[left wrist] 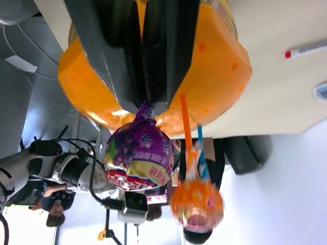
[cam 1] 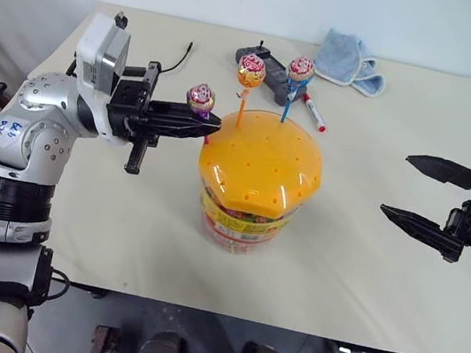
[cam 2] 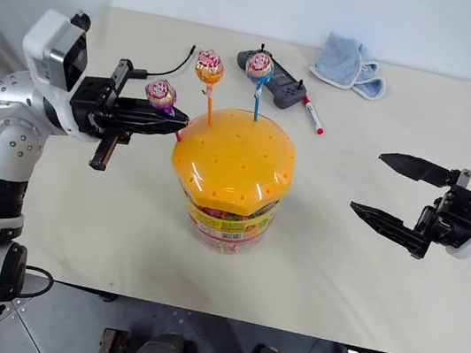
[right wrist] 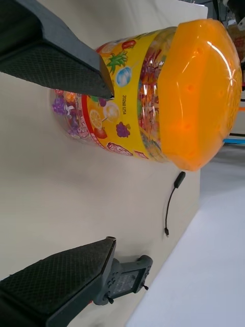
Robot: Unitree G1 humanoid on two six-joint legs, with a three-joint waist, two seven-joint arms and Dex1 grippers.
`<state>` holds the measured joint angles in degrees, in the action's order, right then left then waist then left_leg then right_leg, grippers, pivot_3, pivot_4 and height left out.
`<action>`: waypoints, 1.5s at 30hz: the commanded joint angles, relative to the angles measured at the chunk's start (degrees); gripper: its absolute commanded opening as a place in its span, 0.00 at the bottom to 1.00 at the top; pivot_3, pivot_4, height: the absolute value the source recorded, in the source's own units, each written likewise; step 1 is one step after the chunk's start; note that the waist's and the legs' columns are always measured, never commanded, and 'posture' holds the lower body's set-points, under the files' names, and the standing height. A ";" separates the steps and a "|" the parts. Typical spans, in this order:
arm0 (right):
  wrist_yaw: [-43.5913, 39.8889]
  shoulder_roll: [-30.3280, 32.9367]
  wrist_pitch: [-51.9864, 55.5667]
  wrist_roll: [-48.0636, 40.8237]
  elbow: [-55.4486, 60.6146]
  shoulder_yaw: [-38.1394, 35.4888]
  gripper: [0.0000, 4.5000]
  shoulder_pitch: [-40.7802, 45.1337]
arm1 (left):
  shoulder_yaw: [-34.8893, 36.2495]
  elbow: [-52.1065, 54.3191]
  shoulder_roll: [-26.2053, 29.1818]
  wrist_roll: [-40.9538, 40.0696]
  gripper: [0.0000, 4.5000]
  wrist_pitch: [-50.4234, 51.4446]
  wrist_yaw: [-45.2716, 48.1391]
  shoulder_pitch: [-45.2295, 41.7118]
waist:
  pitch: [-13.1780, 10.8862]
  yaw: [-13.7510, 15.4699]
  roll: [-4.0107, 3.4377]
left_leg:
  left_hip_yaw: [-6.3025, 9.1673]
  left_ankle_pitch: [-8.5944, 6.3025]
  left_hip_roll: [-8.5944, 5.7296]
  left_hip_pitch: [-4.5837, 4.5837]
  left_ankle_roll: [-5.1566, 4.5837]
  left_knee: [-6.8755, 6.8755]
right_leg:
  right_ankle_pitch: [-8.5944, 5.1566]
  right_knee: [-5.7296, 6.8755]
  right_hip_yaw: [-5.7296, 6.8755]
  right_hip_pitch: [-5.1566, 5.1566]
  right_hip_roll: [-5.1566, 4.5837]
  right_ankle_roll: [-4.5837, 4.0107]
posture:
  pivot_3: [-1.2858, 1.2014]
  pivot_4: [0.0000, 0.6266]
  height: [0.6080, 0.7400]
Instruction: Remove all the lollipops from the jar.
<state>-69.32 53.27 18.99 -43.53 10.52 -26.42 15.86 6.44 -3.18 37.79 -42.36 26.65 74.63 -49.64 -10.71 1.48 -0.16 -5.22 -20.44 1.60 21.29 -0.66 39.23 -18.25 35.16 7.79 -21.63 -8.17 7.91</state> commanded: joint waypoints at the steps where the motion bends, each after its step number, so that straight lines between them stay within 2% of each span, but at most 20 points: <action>1: -0.73 0.65 -1.66 0.40 -1.31 -0.48 1.00 2.32 | 3.88 -1.14 -0.54 -1.74 0.01 -0.60 -2.27 -4.17 | 0.00 0.01 0.00 | 0.00 0.00 0.00 0.00 0.00 0.01 | 0.00 0.03 0.01 0.00 0.00 0.00 | 0.52 0.24 1.00; 7: -2.67 1.20 -2.68 1.55 -4.47 0.28 1.00 4.89 | 5.99 -0.97 2.51 -0.02 0.01 2.33 -8.57 -9.46 | 0.00 -0.15 0.01 | 0.01 -0.01 0.00 0.00 -0.01 0.03 | 0.00 0.06 0.00 0.00 0.00 0.00 | 0.52 0.24 1.00; 12: -3.69 1.32 -2.98 2.40 -5.85 0.87 1.00 5.93 | 5.87 1.27 13.11 5.84 0.01 14.94 -21.45 -8.63 | -0.01 -0.48 0.02 | 0.00 -0.01 0.01 -0.02 -0.01 0.02 | 0.00 0.17 -0.04 -0.08 0.00 0.00 | 0.52 0.24 1.00; 15: -4.32 1.25 -3.08 2.96 -6.73 1.61 1.00 6.68 | 4.96 1.66 18.32 8.76 0.01 25.52 -28.67 -6.14 | -0.01 -0.45 0.02 | 0.01 -0.01 0.02 -0.05 -0.01 0.00 | 0.00 0.22 -0.07 -0.08 0.00 0.00 | 0.52 0.24 1.00; 17: -4.66 0.80 -3.42 3.75 -7.74 3.04 1.00 8.17 | 3.62 2.61 22.88 12.05 0.01 32.90 -32.68 -0.64 | -0.01 -0.49 0.01 | 0.00 -0.01 0.01 -0.05 -0.01 0.00 | 0.00 0.23 -0.11 -0.09 0.00 0.00 | 0.52 0.24 1.00; 19: -4.93 0.42 -3.69 4.14 -8.54 4.15 1.00 9.38 | 3.38 4.34 24.87 12.90 0.01 36.92 -34.65 3.88 | -0.01 -0.68 0.01 | -0.03 -0.01 0.01 -0.13 -0.01 -0.04 | -0.01 0.28 -0.18 -0.11 -0.01 -0.01 | 0.52 0.24 1.00; 25: -5.74 -0.71 -4.49 5.19 -10.69 6.94 1.00 11.92 | -0.13 5.81 27.09 16.42 0.01 47.34 -39.08 13.69 | -0.10 0.04 0.19 | -0.06 -0.01 0.01 0.09 -0.01 0.02 | -0.02 0.38 -0.22 -0.34 -0.01 -0.03 | 0.52 0.24 1.00; 31: -5.83 -1.48 -4.71 5.54 -11.07 7.91 1.00 12.59 | -2.81 0.95 25.46 18.77 0.01 55.06 -42.46 12.27 | -0.11 -0.10 0.19 | -0.11 -0.01 -0.01 0.13 0.00 0.02 | -0.02 0.40 -0.24 -0.41 -0.01 -0.03 | 0.52 0.24 1.00; 34: -5.76 -1.56 -4.53 5.53 -10.85 7.83 1.00 12.55 | -2.71 -0.71 25.40 18.70 0.16 56.50 -42.49 10.40 | -0.10 -0.15 0.21 | -0.21 -0.01 0.00 0.19 0.01 0.01 | -0.02 0.50 -0.25 -0.57 -0.01 -0.04 | 0.52 0.24 1.00; 45: -4.85 -0.97 -3.83 5.53 -9.66 6.78 1.00 11.58 | -5.52 3.01 30.48 17.45 0.94 55.78 -37.29 5.38 | -0.11 -0.16 0.24 | -0.39 -0.01 0.00 0.30 0.01 0.02 | -0.02 0.69 -0.37 -0.86 -0.02 -0.04 | 0.52 0.24 1.00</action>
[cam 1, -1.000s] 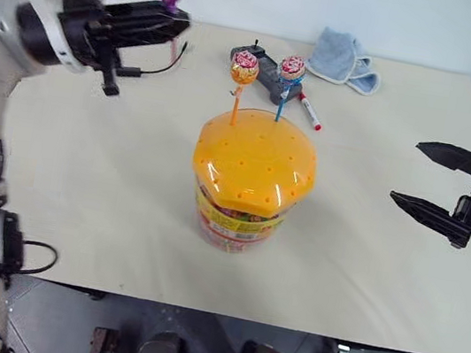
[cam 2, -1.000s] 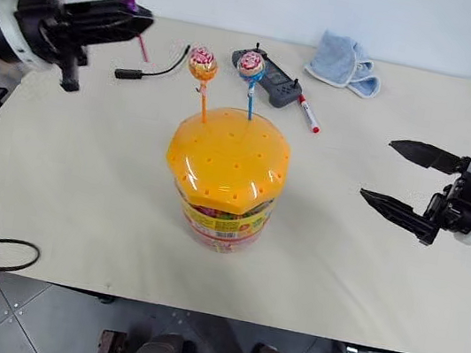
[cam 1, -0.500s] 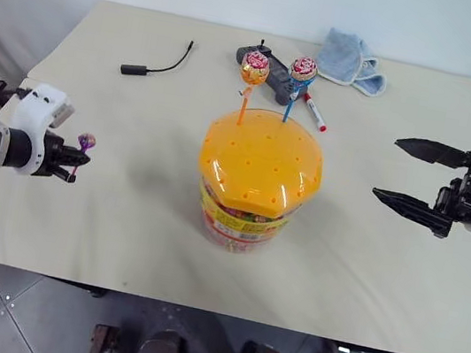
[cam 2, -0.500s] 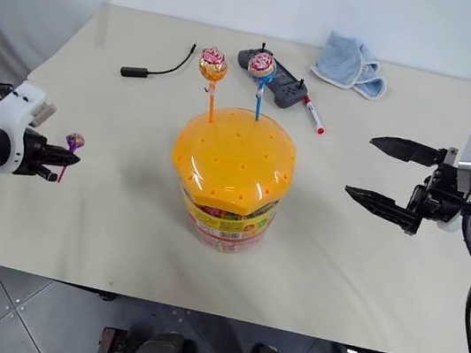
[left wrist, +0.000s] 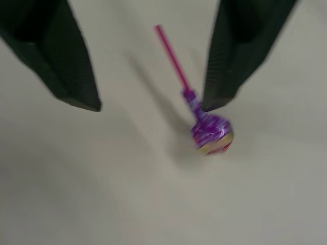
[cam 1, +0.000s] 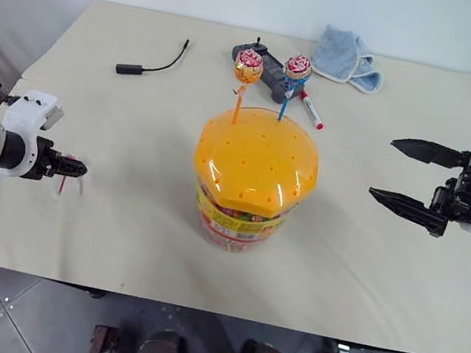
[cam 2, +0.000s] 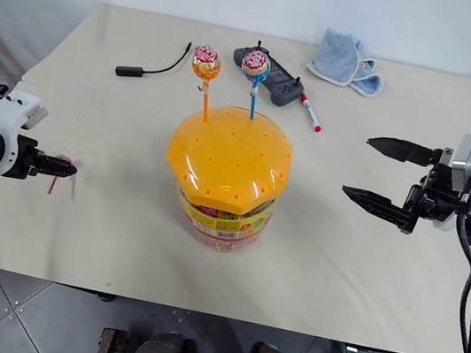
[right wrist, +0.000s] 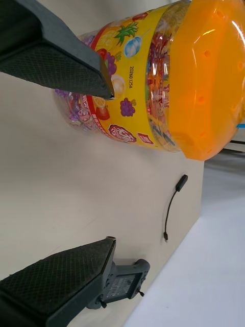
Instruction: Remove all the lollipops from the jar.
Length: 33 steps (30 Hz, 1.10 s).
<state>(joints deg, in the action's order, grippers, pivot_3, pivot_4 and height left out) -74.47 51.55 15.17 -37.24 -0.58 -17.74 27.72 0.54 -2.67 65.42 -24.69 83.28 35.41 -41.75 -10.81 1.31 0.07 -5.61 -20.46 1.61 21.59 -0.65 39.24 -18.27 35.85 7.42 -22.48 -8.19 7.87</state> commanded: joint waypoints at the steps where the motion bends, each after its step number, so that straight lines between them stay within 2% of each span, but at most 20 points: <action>1: 0.33 0.88 -0.08 -0.75 1.39 -2.10 1.00 -0.27 | 0.22 3.18 2.83 -0.49 1.00 -2.37 3.08 -4.41 | 0.00 0.04 0.00 | 0.00 0.00 0.00 0.00 0.00 0.01 | 0.00 0.00 -0.01 0.00 0.00 0.00 | 0.52 0.24 1.00; 3: 0.32 0.99 -0.19 -0.78 1.32 -2.32 1.00 -0.24 | 0.12 3.79 2.23 -0.89 1.00 -4.98 4.80 -7.28 | 0.00 0.22 0.01 | 0.01 0.00 -0.01 0.02 0.00 0.01 | 0.00 0.01 -0.01 0.00 0.00 0.00 | 0.52 0.24 1.00; 6: 0.09 1.19 -0.18 -1.11 1.28 -2.77 1.00 -0.08 | 3.11 6.28 -1.37 -3.43 1.00 -15.49 10.19 -8.11 | 0.00 0.16 0.02 | 0.02 0.00 -0.03 0.04 0.00 0.07 | 0.00 0.02 -0.01 0.00 -0.03 0.00 | 0.52 0.24 1.00; 10: -0.09 1.45 1.76 -3.31 2.42 -3.95 1.00 0.03 | 10.35 7.80 -9.85 -7.57 1.00 -31.06 15.49 -6.65 | -0.01 0.02 0.03 | 0.01 0.00 0.00 0.06 0.00 0.16 | 0.00 0.07 0.03 -0.01 -0.03 -0.01 | 0.52 0.24 1.00; 12: -0.17 1.61 3.86 -6.04 4.22 -5.27 1.00 -0.29 | 11.29 6.69 -13.72 -10.63 1.00 -37.10 21.75 -6.79 | 0.00 -0.01 0.02 | 0.06 0.00 0.03 0.19 0.00 0.34 | 0.00 0.08 0.10 -0.04 -0.02 -0.01 | 0.52 0.24 1.00; 17: -2.27 1.64 7.77 -12.58 9.72 -8.77 1.00 -4.03 | 9.02 2.00 -22.21 -14.06 1.00 -49.36 35.63 -9.05 | 0.00 0.13 0.02 | 0.13 -0.03 0.04 0.53 -0.06 0.73 | 0.00 0.15 0.22 -0.17 0.00 -0.01 | 0.52 0.24 1.00; 24: 1.51 0.09 6.64 -12.30 13.48 -10.26 1.00 -7.18 | 2.85 -9.28 -32.44 -10.86 1.00 -55.81 41.34 -17.91 | 0.02 0.44 0.05 | 0.20 -0.12 -0.02 0.64 -0.22 0.96 | 0.04 0.14 0.26 -0.09 -0.06 0.07 | 0.52 0.24 1.00; 28: 3.17 0.09 6.23 -12.18 15.11 -11.54 1.00 -9.53 | 1.03 -14.25 -35.19 -8.84 1.00 -58.35 42.82 -21.30 | 0.02 0.16 0.05 | 0.20 -0.13 -0.04 0.64 -0.23 0.93 | 0.04 0.14 0.28 -0.09 -0.06 0.07 | 0.52 0.24 1.00; 31: 5.01 0.00 6.24 -12.41 17.20 -13.59 1.00 -11.89 | 1.59 -16.46 -35.99 -8.32 0.86 -60.60 43.33 -22.42 | 0.02 -0.01 0.05 | 0.21 -0.14 -0.03 0.63 -0.25 0.90 | 0.04 0.14 0.30 -0.12 -0.05 0.07 | 0.52 0.24 1.00; 33: 5.95 -0.14 6.21 -12.51 18.09 -14.62 1.00 -13.03 | 0.78 -16.35 -35.13 -7.60 0.72 -60.21 44.27 -22.41 | 0.02 -0.06 0.05 | 0.21 -0.14 -0.03 0.63 -0.25 0.89 | 0.04 0.14 0.29 -0.12 -0.05 0.07 | 0.52 0.24 1.00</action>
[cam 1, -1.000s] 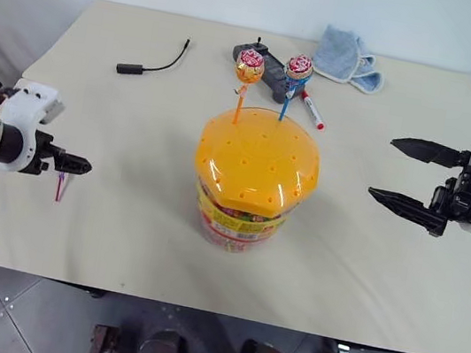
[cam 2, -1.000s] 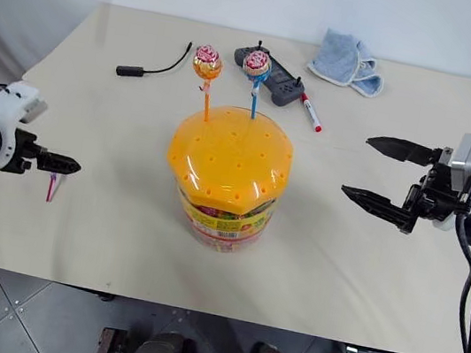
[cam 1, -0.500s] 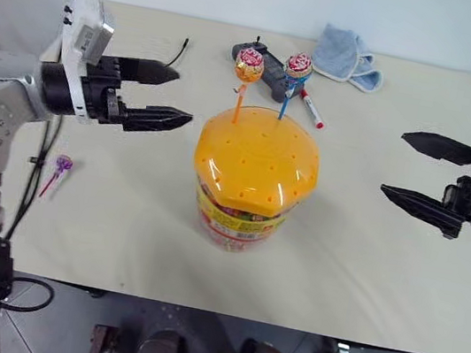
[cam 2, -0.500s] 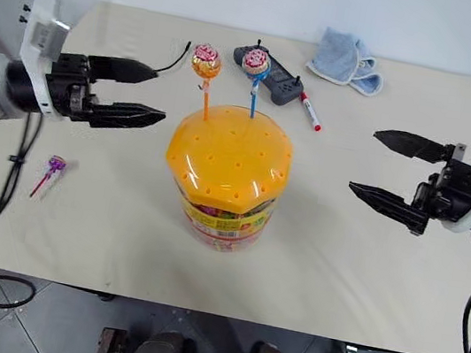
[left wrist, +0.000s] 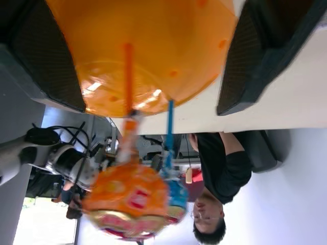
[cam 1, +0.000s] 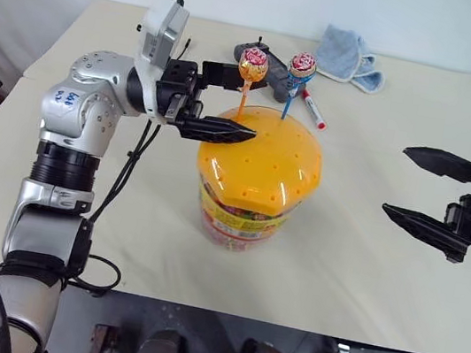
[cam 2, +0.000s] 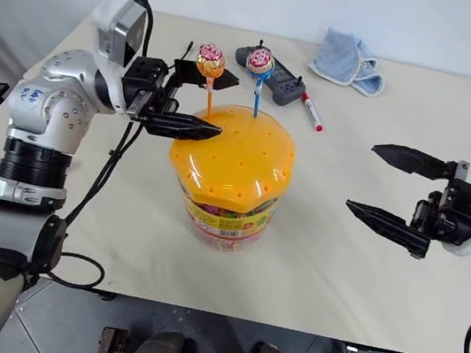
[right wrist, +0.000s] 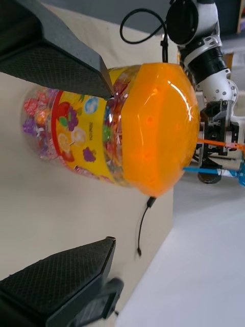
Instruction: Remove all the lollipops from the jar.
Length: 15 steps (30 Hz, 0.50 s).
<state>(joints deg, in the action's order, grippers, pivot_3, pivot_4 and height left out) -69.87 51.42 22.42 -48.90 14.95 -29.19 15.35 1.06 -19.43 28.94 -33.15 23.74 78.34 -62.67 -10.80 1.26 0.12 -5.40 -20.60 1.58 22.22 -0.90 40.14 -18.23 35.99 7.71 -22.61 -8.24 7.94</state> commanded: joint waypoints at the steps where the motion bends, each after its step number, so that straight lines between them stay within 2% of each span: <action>1: 1.73 -0.13 -1.12 -0.79 2.97 -3.74 1.00 -1.50 | 0.44 0.27 1.16 0.77 0.66 -0.68 1.22 -1.80 | 0.00 0.01 0.00 | 0.00 0.00 0.00 0.00 0.00 0.00 | 0.00 0.00 0.00 0.00 0.00 0.00 | 0.52 0.24 1.00; 10: 2.80 -0.09 -1.60 -0.52 2.92 -3.53 1.00 -2.18 | 3.16 1.81 -0.90 -1.06 0.04 -0.25 -1.85 -5.42 | 0.00 0.36 0.00 | 0.07 -0.03 -0.04 0.02 -0.05 0.09 | 0.01 0.00 0.01 0.05 -0.05 0.02 | 0.52 0.24 1.00; 11: 2.70 0.08 -1.64 -0.42 2.55 -3.34 1.00 -1.84 | 3.62 2.54 -0.85 -1.45 0.01 0.25 -2.53 -6.00 | 0.00 0.27 0.00 | 0.07 -0.03 -0.04 0.02 -0.05 0.09 | 0.01 0.00 0.01 0.05 -0.05 0.01 | 0.52 0.24 1.00; 15: 1.99 0.73 -2.08 0.37 0.56 -2.25 1.00 -0.03 | 4.92 4.19 0.61 -1.30 0.01 1.81 -6.16 -8.42 | 0.00 0.06 0.00 | 0.07 -0.03 -0.03 0.01 -0.05 0.07 | 0.01 0.00 0.01 0.04 -0.05 0.01 | 0.52 0.24 1.00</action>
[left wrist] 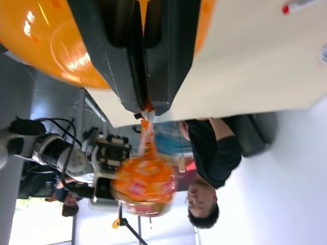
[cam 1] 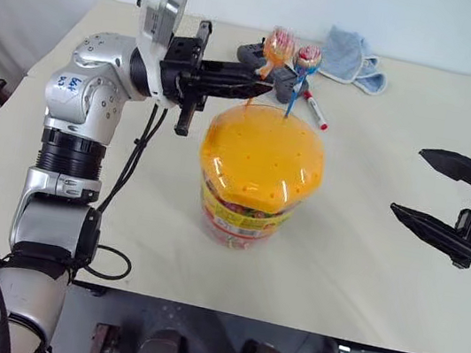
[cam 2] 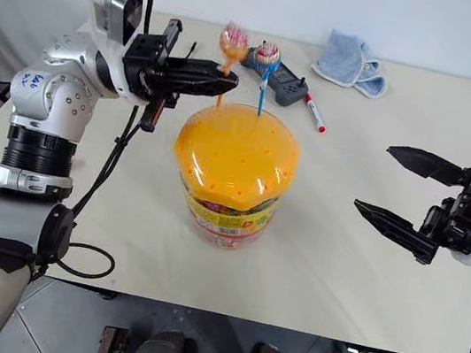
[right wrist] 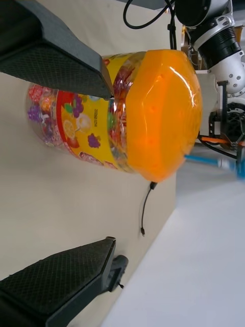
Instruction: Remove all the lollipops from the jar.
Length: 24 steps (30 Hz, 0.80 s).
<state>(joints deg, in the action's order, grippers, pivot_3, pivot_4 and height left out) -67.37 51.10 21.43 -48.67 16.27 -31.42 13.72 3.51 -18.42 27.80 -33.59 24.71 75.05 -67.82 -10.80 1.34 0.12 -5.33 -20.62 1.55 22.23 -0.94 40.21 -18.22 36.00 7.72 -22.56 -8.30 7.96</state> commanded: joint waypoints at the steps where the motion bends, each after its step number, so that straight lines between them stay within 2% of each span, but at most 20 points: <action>1: -0.75 1.15 -1.17 0.33 -1.16 0.21 1.00 2.00 | 2.71 3.40 2.44 -0.29 0.01 1.44 -4.31 -3.92 | 0.00 -0.02 0.00 | 0.00 0.00 0.00 0.00 0.00 0.00 | 0.00 -0.01 0.00 0.00 0.00 0.00 | 0.52 0.24 1.00; 4: -1.39 1.35 -1.27 0.85 -2.32 1.21 1.00 3.31 | 3.09 3.69 5.37 1.88 0.01 4.32 -9.62 -5.36 | 0.00 -0.04 0.00 | 0.00 0.00 0.00 -0.02 0.00 -0.02 | 0.00 0.00 -0.01 0.00 0.00 0.00 | 0.52 0.24 1.00; 11: -2.52 0.98 -1.63 2.59 -5.27 4.05 1.00 6.84 | 0.87 5.23 15.80 8.28 0.01 22.58 -22.82 -4.50 | 0.00 0.00 0.00 | 0.01 0.00 0.00 -0.02 0.00 -0.02 | 0.00 0.01 -0.02 -0.01 0.00 0.00 | 0.52 0.24 1.00; 15: -3.80 0.71 -1.92 3.50 -7.22 5.98 1.00 8.67 | -5.09 11.96 25.62 12.03 0.01 38.58 -26.41 3.74 | 0.01 -0.32 -0.02 | 0.01 0.00 -0.01 -0.06 0.00 -0.09 | 0.00 0.02 -0.03 -0.01 0.00 0.00 | 0.52 0.24 1.00; 17: -4.11 0.72 -2.01 3.67 -7.85 6.49 1.00 9.29 | -6.02 15.94 28.35 12.32 0.01 43.12 -27.95 8.87 | 0.01 -0.39 -0.02 | 0.00 0.00 0.00 -0.08 0.00 -0.13 | 0.00 0.02 -0.06 -0.02 0.01 0.00 | 0.52 0.24 1.00; 21: -5.08 0.73 -2.20 4.17 -9.19 7.59 1.00 10.28 | -5.55 22.89 31.40 12.25 0.01 50.60 -31.22 19.32 | -0.02 0.05 0.03 | 0.03 0.00 0.02 -0.03 0.00 -0.08 | 0.00 0.02 -0.07 -0.03 0.00 0.00 | 0.52 0.24 1.00; 24: -6.05 0.66 -2.50 4.77 -10.62 8.91 1.00 11.44 | -4.98 25.63 31.39 12.48 0.01 54.43 -34.11 25.22 | -0.02 0.17 0.03 | 0.04 0.00 0.01 -0.02 0.00 -0.07 | 0.00 0.02 -0.08 -0.02 -0.01 0.00 | 0.52 0.24 1.00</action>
<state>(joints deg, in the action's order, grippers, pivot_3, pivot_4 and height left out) -72.69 51.19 20.04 -43.88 5.69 -22.11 24.15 -3.01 4.63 58.56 -21.60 77.28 42.44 -43.18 -10.82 1.52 0.15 -5.30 -20.62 1.56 22.20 -0.94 40.14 -18.23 36.02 7.62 -22.58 -8.31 7.95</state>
